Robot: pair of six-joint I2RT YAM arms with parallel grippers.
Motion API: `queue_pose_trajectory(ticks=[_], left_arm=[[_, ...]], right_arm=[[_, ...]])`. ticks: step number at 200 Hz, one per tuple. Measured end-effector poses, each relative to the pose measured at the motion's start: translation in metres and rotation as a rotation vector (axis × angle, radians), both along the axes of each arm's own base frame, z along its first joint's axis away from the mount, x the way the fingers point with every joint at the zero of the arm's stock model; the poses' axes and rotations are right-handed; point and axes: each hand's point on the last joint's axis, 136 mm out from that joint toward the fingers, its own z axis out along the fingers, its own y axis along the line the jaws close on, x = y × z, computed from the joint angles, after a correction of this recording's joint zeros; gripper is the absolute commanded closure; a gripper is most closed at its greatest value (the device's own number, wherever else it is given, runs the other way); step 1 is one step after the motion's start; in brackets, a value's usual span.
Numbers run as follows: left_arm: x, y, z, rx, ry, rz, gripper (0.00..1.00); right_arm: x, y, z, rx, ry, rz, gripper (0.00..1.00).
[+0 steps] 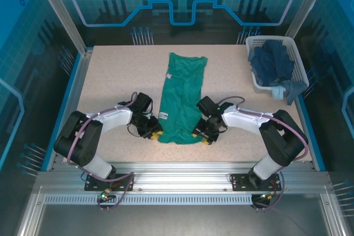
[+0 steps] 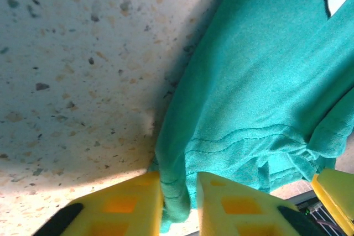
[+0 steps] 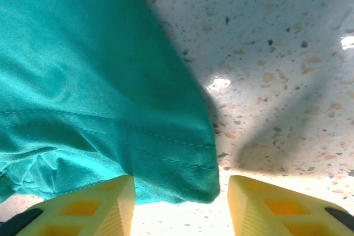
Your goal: Fold and stack the t-shirts
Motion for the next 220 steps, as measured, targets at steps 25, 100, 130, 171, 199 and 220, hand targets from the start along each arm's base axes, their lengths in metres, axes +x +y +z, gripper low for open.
queue_pose_trajectory(ticks=[25,100,130,171,199,220], left_arm=[[0.001,0.000,0.001,-0.002,-0.002,0.000,0.87],[0.000,-0.002,-0.003,-0.010,0.015,-0.004,0.89],[0.001,-0.003,-0.004,-0.011,0.012,-0.004,0.89],[0.002,-0.006,-0.004,-0.021,0.012,-0.008,0.89],[0.002,-0.008,-0.005,-0.025,0.017,-0.015,0.89],[0.003,-0.012,-0.003,-0.030,0.014,-0.023,0.90]], right_arm=[[0.000,-0.003,0.000,-0.004,-0.001,0.008,0.51],[0.011,-0.014,0.007,0.026,-0.046,-0.001,0.51],[0.010,-0.010,-0.009,0.028,-0.003,0.007,0.54],[0.009,-0.006,-0.009,0.014,0.027,0.015,0.60],[0.008,-0.006,-0.011,-0.003,0.048,0.010,0.67],[0.008,-0.006,-0.011,-0.008,0.058,0.007,0.70]])
